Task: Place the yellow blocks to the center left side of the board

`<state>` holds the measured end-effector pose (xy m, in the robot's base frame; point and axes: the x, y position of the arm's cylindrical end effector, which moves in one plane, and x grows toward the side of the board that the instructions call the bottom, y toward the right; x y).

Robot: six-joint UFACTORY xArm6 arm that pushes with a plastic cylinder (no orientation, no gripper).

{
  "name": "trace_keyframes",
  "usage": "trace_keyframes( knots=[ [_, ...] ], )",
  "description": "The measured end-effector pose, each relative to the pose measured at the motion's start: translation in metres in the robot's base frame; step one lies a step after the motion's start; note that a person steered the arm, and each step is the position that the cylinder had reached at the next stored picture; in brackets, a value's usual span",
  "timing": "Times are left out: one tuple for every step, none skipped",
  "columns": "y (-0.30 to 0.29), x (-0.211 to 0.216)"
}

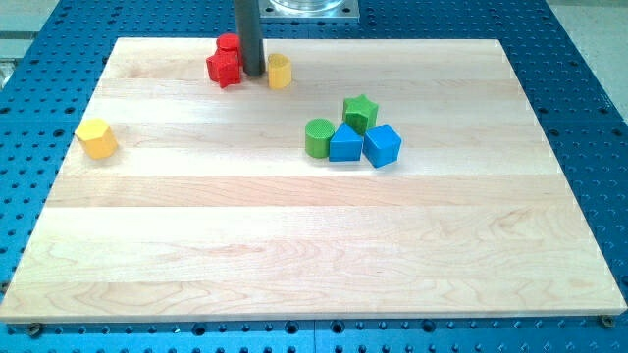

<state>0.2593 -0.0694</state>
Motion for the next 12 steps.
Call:
trace_keyframes(
  knots=[
    [0.028, -0.033],
    [0.077, -0.051],
    [0.075, -0.024],
    [0.04, 0.013],
    [-0.015, 0.039],
    [-0.055, 0.053],
    [-0.098, 0.071],
    [-0.111, 0.092],
    [-0.113, 0.109],
    [-0.114, 0.126],
    [-0.115, 0.132],
    [-0.123, 0.132]
  ],
)
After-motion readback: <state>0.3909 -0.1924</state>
